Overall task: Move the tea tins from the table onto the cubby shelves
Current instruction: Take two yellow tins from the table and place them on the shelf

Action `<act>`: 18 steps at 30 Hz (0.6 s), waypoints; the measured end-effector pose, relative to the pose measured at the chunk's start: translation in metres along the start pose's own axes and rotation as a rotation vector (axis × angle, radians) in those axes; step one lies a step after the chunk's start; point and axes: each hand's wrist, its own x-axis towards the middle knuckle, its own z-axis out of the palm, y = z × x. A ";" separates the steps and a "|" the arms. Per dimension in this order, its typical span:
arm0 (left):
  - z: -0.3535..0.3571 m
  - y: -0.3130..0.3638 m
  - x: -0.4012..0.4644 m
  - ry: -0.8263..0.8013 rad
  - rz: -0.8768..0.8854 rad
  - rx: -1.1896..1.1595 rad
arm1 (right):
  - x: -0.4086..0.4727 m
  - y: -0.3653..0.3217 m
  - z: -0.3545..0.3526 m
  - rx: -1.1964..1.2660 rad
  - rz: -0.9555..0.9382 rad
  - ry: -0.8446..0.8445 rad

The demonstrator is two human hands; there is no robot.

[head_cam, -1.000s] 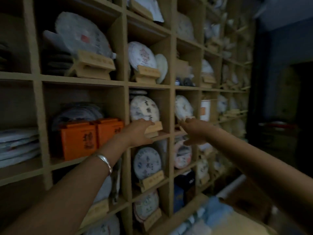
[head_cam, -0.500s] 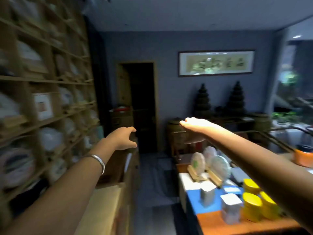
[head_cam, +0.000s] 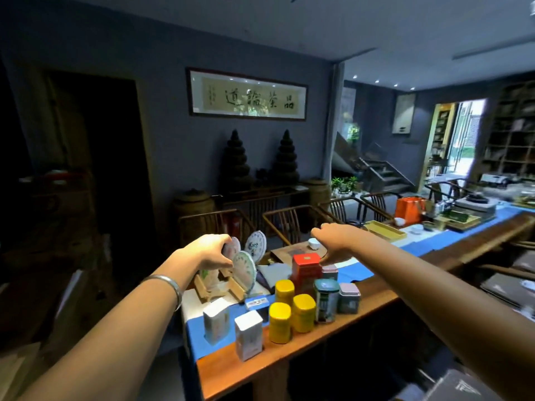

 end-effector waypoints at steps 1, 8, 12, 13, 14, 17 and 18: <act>0.010 0.009 0.008 -0.005 -0.005 -0.012 | 0.003 0.010 0.009 -0.003 -0.011 0.000; 0.067 0.037 0.051 -0.061 -0.056 -0.029 | 0.047 0.047 0.063 -0.011 -0.125 -0.010; 0.094 0.028 0.083 -0.119 -0.089 -0.055 | 0.095 0.054 0.093 0.027 -0.185 -0.033; 0.101 0.024 0.093 -0.137 -0.098 -0.063 | 0.110 0.053 0.101 0.034 -0.206 -0.041; 0.108 0.020 0.105 -0.159 -0.104 -0.068 | 0.125 0.053 0.109 0.038 -0.226 -0.056; 0.135 0.005 0.146 -0.237 -0.111 -0.061 | 0.172 0.050 0.139 0.040 -0.268 -0.119; 0.146 0.001 0.162 -0.261 -0.101 -0.055 | 0.187 0.050 0.149 0.043 -0.278 -0.140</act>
